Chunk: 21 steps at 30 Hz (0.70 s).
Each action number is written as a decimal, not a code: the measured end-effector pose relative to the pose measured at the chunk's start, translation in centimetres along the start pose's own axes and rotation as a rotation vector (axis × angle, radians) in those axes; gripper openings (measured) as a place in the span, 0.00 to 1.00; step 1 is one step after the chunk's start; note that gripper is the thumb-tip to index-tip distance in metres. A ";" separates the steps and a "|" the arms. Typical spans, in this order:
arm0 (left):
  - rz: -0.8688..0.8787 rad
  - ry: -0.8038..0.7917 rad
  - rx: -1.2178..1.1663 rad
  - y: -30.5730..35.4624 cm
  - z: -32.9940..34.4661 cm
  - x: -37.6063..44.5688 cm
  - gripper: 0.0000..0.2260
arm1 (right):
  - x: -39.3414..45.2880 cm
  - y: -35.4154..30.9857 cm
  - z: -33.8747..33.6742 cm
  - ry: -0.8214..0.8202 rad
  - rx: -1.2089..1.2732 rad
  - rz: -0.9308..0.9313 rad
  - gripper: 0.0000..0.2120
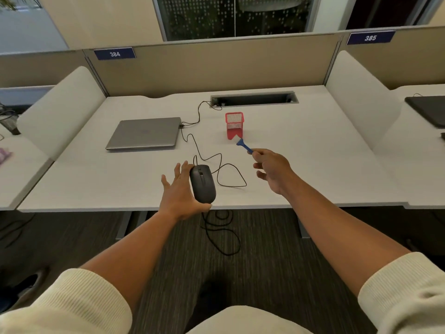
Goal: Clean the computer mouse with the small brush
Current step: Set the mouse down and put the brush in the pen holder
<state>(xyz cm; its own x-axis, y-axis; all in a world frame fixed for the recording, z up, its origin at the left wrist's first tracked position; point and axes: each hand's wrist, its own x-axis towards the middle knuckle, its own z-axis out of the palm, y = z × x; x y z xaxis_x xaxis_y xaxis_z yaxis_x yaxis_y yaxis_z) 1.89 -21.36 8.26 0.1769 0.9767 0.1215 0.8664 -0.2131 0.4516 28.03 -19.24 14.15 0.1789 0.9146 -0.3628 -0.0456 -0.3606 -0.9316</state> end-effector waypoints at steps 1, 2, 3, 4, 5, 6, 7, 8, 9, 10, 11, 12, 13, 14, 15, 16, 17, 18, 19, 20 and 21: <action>-0.004 -0.003 -0.013 -0.2 0.1 0.6 0.53 | 0.6 -0.1 0.1 0.018 -0.016 -0.004 0.09; -0.007 -0.006 -0.026 -0.3 0.2 1.3 0.53 | 1.1 -0.1 0.2 0.031 -0.029 -0.007 0.10; -0.008 -0.011 -0.032 -0.5 0.4 2.0 0.53 | 1.8 -0.2 0.3 0.042 -0.036 -0.012 0.10; -0.006 -0.019 -0.030 -0.8 0.6 2.8 0.52 | 2.4 -0.3 0.4 0.049 -0.037 -0.016 0.09; -0.004 -0.030 -0.025 -1.0 0.7 3.6 0.53 | 3.0 -0.4 0.5 0.053 -0.034 -0.020 0.08; -0.002 -0.043 -0.025 -1.3 0.9 4.5 0.53 | 3.7 -0.5 0.6 0.056 -0.028 -0.025 0.07; 0.000 -0.057 -0.030 -1.6 1.2 5.4 0.53 | 4.4 -0.6 0.7 0.061 -0.022 -0.030 0.06; 0.005 -0.069 -0.038 -1.9 1.4 6.4 0.53 | 5.1 -0.8 0.8 0.068 -0.015 -0.032 0.06; 0.016 -0.078 -0.045 -2.2 1.6 7.5 0.53 | 5.9 -1.0 0.9 0.075 -0.006 -0.030 0.07; 0.024 -0.086 -0.050 -2.5 1.8 8.3 0.53 | 6.6 -1.1 1.0 0.077 0.000 -0.024 0.07; 0.028 -0.097 -0.055 -2.9 2.0 9.5 0.53 | 7.4 -1.3 1.3 0.081 0.000 -0.018 0.08; 0.026 -0.111 -0.058 -3.3 2.3 10.5 0.53 | 8.3 -1.5 1.6 0.086 -0.004 -0.013 0.08; 0.019 -0.126 -0.058 -3.6 2.5 11.5 0.53 | 9.0 -1.7 1.8 0.092 -0.009 -0.012 0.08; 0.014 -0.142 -0.060 -4.0 2.8 12.7 0.54 | 10.0 -1.9 2.2 0.099 -0.011 -0.012 0.07; 0.014 -0.153 -0.062 -4.5 3.0 13.8 0.54 | 10.9 -2.3 2.6 0.106 -0.008 -0.013 0.06; 0.017 -0.163 -0.066 -4.9 3.2 14.9 0.54 | 11.8 -2.6 2.9 0.113 -0.004 -0.015 0.06; 0.022 -0.171 -0.072 -5.3 3.4 16.0 0.54 | 12.7 -2.9 3.3 0.120 -0.006 -0.018 0.06; 0.025 -0.177 -0.080 -5.7 3.6 17.1 0.54 | 13.6 -3.2 3.7 0.124 -0.012 -0.021 0.05; 0.026 -0.185 -0.089 -6.0 3.7 18.1 0.54 | 14.4 -3.5 4.0 0.127 -0.022 -0.024 0.04; 0.025 -0.194 -0.098 -6.3 3.9 19.1 0.54 | 15.1 -3.7 4.3 0.128 -0.035 -0.027 0.04; 0.026 -0.204 -0.105 -6.6 4.1 20.0 0.53 | 15.8 -3.9 4.6 0.129 -0.048 -0.031 0.04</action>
<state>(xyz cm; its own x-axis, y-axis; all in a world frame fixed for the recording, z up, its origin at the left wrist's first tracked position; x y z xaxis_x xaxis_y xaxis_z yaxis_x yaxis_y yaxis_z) 1.62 -0.31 4.11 0.2986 0.9534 -0.0425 0.8090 -0.2293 0.5412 26.48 -2.57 11.96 0.3046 0.8955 -0.3245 0.0088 -0.3434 -0.9392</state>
